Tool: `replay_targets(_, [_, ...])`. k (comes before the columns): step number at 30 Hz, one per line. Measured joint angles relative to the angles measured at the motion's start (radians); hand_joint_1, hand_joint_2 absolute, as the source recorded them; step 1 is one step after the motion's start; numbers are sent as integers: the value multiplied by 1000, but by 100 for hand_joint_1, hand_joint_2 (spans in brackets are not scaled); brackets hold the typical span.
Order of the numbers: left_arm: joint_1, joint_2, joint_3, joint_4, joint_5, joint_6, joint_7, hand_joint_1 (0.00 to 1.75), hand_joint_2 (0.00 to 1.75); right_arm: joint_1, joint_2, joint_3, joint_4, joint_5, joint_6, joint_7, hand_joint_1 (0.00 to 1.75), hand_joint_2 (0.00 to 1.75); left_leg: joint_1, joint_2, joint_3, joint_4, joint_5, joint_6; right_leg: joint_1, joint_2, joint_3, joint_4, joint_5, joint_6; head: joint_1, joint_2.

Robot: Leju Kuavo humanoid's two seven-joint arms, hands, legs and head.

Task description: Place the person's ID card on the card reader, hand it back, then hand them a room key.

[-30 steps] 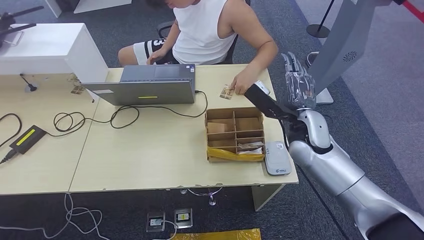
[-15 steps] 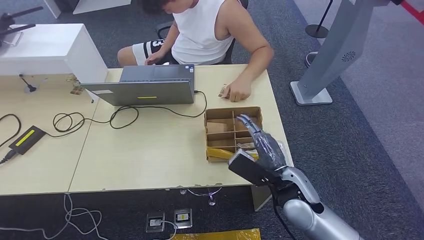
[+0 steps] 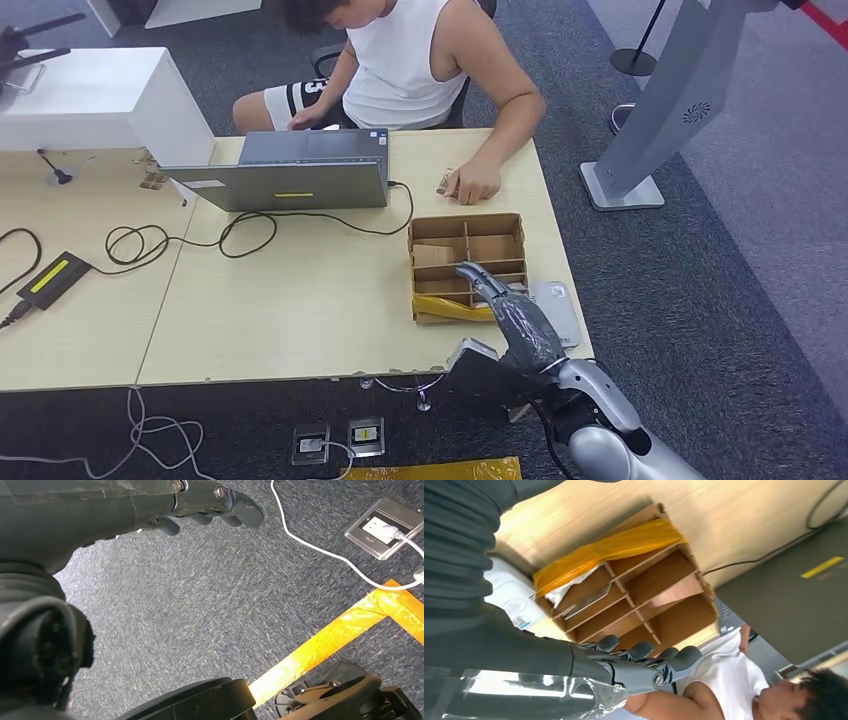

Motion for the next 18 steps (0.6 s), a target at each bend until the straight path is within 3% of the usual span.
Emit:
replay_targets(10, [0,-4,10,0,-6,0,8,0,0,-2,4,2,61,258,13,154,0,175,0,0,0,0,0,0,0,0,0,0,0,0,0,0])
replay_targets(18, [-5,-6,10,0,-31,-13,21,0,0,-21,4,1,90,331,35,183,0,175,0,0,0,0,0,0,0,0,0,0,0,0,0,0])
